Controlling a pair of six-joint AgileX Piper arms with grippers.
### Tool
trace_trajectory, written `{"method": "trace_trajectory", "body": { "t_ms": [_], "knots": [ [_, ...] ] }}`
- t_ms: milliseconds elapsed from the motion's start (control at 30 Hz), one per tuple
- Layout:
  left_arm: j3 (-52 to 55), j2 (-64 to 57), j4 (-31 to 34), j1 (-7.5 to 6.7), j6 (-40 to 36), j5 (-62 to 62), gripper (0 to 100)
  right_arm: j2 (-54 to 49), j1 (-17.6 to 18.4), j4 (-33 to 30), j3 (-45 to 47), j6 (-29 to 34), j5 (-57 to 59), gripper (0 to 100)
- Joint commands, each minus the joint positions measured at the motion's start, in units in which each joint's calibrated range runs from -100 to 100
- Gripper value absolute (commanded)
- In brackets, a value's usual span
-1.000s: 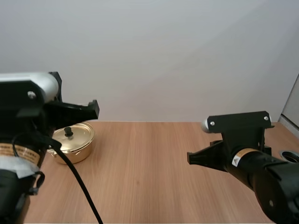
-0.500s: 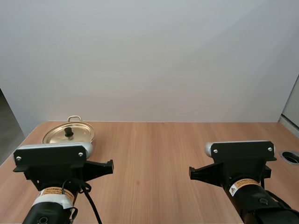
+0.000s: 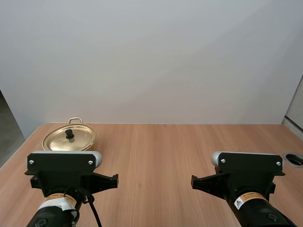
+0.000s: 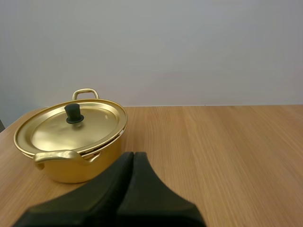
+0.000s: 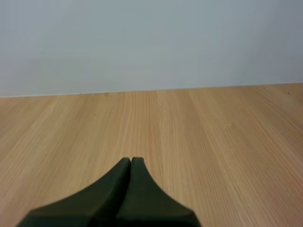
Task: Open the pot, put the car inside, and close it
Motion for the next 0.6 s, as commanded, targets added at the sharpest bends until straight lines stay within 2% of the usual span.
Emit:
{"method": "trace_trajectory", "body": {
  "t_ms": [0, 567],
  "knots": [
    [0.0, 0.08, -0.02, 0.06, -0.06, 0.01, 0, 0.0, 0.0, 0.54, 0.0, -0.01, 0.75, 0],
    [0.0, 0.08, -0.02, -0.01, -0.06, -0.76, 0, 0.0, 0.0, 0.53, 0.0, -0.01, 1.36, 0]
  ]
}}
